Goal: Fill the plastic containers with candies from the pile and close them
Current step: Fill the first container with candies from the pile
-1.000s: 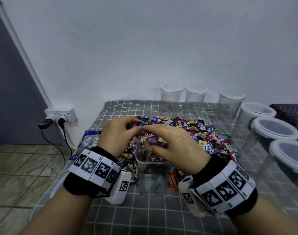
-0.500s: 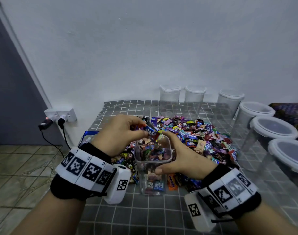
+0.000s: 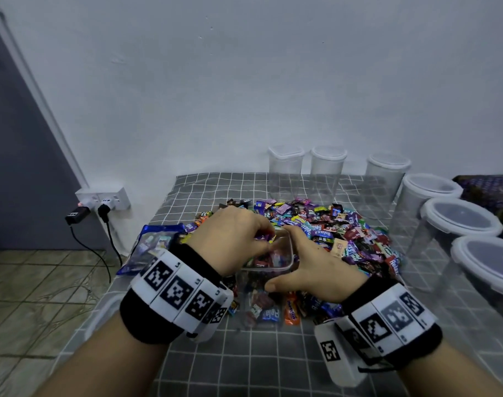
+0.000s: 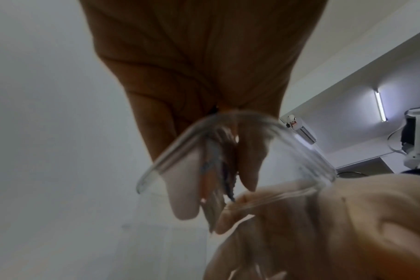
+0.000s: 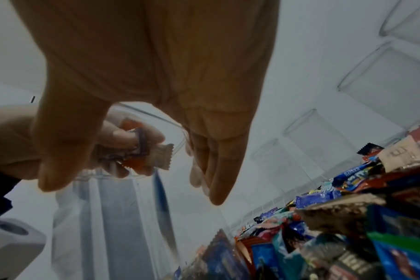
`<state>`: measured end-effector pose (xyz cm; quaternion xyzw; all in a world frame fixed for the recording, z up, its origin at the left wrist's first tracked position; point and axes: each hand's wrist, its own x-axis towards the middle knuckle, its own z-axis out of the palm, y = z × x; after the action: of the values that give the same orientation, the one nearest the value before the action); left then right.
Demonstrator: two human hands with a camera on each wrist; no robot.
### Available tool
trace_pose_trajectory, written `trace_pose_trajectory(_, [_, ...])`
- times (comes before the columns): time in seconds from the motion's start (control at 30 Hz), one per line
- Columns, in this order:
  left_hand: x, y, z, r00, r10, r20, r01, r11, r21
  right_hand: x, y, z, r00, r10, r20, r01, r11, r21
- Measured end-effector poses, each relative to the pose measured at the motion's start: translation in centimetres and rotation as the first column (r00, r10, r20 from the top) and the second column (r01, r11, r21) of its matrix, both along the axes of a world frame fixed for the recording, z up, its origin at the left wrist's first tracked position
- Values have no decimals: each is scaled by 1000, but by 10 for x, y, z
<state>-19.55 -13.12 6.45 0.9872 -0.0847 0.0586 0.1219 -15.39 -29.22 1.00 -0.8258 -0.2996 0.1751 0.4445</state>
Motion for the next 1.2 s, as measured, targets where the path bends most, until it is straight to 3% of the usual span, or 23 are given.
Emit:
trace_pose_trajectory(0.4, [1, 4, -7, 1000, -20, 13, 21, 996, -84, 0, -1, -2, 1000, 11, -16, -11, 1000, -4])
trace_pose_trajectory(0.5, [1, 6, -11, 998, -39, 40, 48, 965, -259, 0, -1, -4, 1000, -3, 24, 3, 1000, -3])
trace_pose_trajectory(0.6, [-2, 13, -15, 991, -25, 132, 94, 835, -542, 2, -4, -5, 995, -10, 104, 15, 999, -51])
trace_pose_trajectory(0.7, [-4, 27, -16, 973, 101, 207, 58, 761, -646, 6, -14, -6, 975, 75, 209, -21, 968, -250])
trace_pose_trajectory(0.8, [-4, 46, -22, 972, 174, 160, -42, 793, -608, 8, -30, -3, 951, 121, 284, 47, 852, -521])
trace_pose_trajectory(0.93, [-5, 63, -36, 978, 201, 64, -131, 816, -564, 5, -51, 5, 938, 125, 322, 135, 725, -675])
trace_pose_trajectory(1.03, [-3, 67, -47, 977, 214, 6, -175, 813, -555, 0, -59, 7, 959, 156, 237, 68, 685, -726])
trace_pose_trajectory(1.13, [0, 67, -56, 972, 236, -12, -201, 800, -565, -10, -66, 3, 991, 135, -16, -101, 651, -753])
trace_pose_trajectory(1.2, [4, 67, -62, 966, 256, -27, -228, 803, -551, -15, -66, -4, 982, 134, -133, -186, 569, -801])
